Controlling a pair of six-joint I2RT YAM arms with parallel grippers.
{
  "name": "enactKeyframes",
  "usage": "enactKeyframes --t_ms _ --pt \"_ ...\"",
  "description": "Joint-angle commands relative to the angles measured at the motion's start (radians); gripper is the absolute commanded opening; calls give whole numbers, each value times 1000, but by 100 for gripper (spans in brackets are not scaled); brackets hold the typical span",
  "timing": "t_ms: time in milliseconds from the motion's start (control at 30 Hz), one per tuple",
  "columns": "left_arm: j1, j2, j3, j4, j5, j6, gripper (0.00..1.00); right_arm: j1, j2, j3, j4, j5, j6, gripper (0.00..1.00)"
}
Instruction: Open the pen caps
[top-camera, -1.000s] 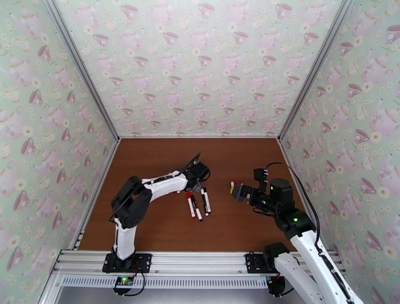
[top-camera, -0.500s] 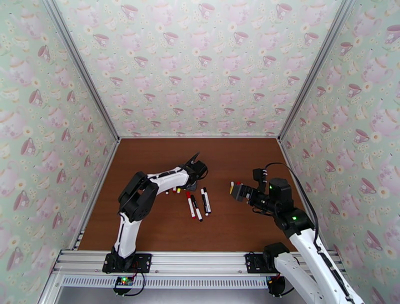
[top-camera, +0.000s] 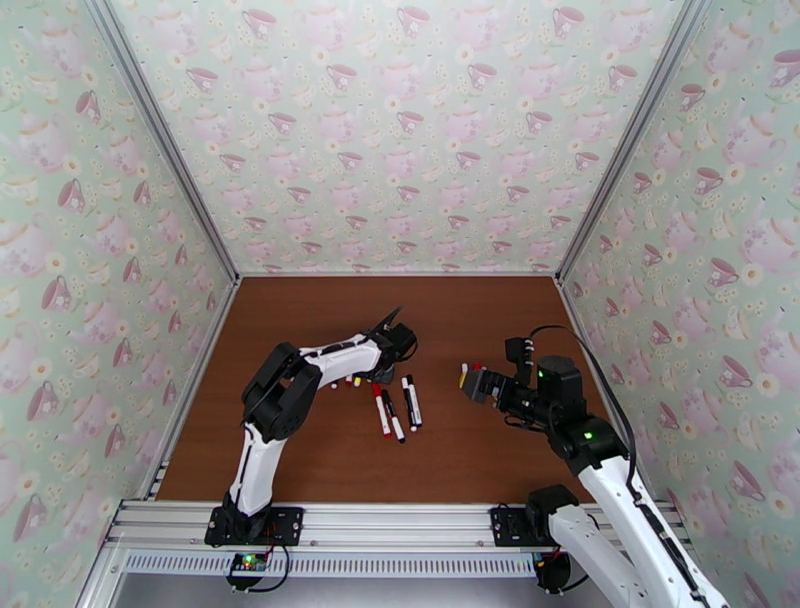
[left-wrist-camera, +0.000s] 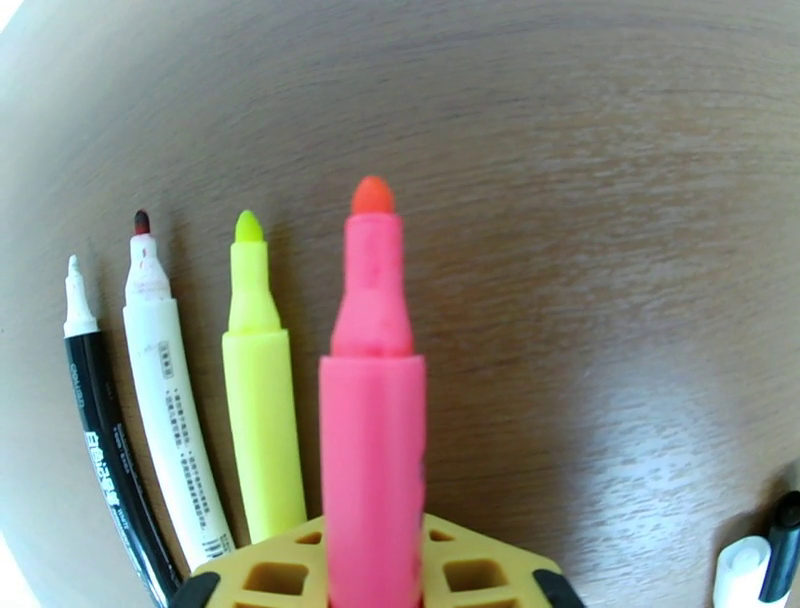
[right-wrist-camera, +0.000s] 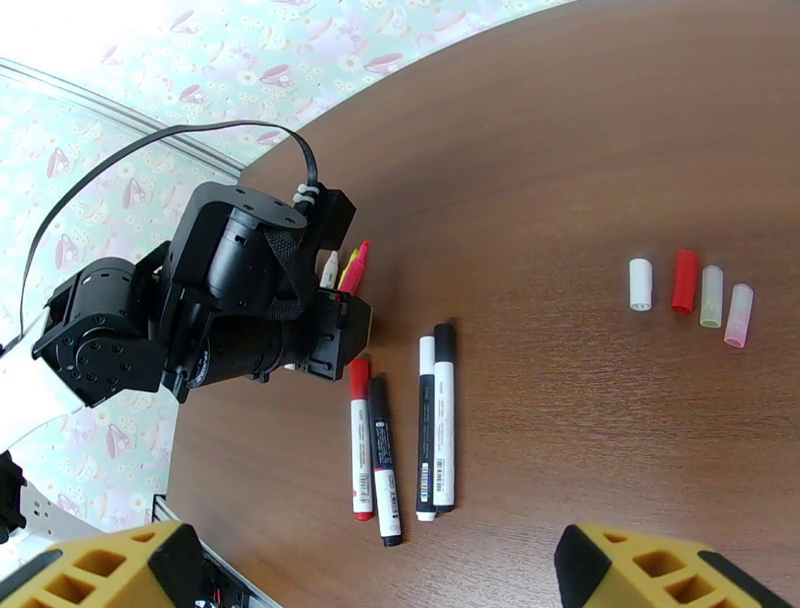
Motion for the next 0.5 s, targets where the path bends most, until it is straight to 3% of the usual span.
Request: enactKeyframes --t_ms 0,233,467 --pt "3 28 37 -44 -35 -2 26 5 2 1 -7 -23 5 100" --pt "4 31 49 -64 -37 0 27 5 -9 -10 -12 -23 6 100" --pt "12 50 56 -91 -50 -25 21 4 -17 -18 -17 -21 6 100"
